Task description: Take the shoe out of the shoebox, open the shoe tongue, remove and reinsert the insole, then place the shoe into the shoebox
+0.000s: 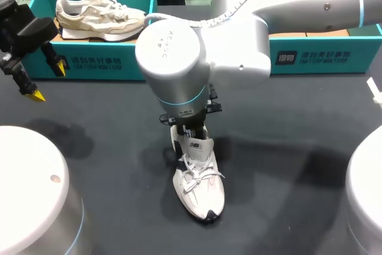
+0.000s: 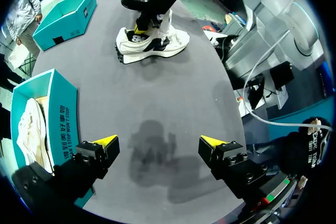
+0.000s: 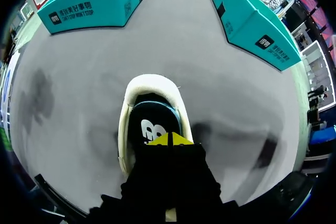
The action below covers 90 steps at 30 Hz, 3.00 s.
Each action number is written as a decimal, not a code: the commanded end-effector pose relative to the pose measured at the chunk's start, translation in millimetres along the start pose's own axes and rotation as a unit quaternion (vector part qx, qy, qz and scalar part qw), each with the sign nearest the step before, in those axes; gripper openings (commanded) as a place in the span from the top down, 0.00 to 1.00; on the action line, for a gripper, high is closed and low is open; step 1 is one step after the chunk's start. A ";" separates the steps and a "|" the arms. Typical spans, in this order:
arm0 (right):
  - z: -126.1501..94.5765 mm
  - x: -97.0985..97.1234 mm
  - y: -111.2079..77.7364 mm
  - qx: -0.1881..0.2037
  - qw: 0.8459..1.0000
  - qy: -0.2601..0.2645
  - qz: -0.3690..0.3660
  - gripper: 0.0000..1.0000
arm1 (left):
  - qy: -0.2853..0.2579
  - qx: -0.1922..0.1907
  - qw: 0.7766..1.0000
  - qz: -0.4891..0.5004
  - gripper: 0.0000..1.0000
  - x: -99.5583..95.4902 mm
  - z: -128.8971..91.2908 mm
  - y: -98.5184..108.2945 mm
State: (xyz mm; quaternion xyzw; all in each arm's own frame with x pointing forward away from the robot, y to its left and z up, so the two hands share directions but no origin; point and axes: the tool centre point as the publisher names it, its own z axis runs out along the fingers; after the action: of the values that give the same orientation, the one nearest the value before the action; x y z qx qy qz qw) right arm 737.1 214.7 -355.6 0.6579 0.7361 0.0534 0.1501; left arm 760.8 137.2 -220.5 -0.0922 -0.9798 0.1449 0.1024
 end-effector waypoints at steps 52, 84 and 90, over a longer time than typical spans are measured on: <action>50.7 6.9 -15.6 0.034 0.999 -0.028 -0.002 1.00 | -0.001 -0.001 1.000 0.000 0.00 0.9 0.2 0.5; -8.4 6.5 -22.1 0.165 0.986 0.029 -0.027 1.00 | -0.001 -0.001 1.000 0.000 0.00 0.9 0.2 0.5; -19.9 13.0 -34.1 0.188 0.981 0.024 -0.033 1.00 | -0.001 -0.001 1.000 0.000 0.00 0.9 0.2 0.5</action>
State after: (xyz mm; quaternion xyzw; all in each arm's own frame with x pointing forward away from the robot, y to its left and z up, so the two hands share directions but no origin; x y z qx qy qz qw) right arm 699.4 222.1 -351.6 0.6501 0.7565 -0.0711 0.0043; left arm 760.7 137.3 -220.7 -0.0922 -0.9798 0.1450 0.1024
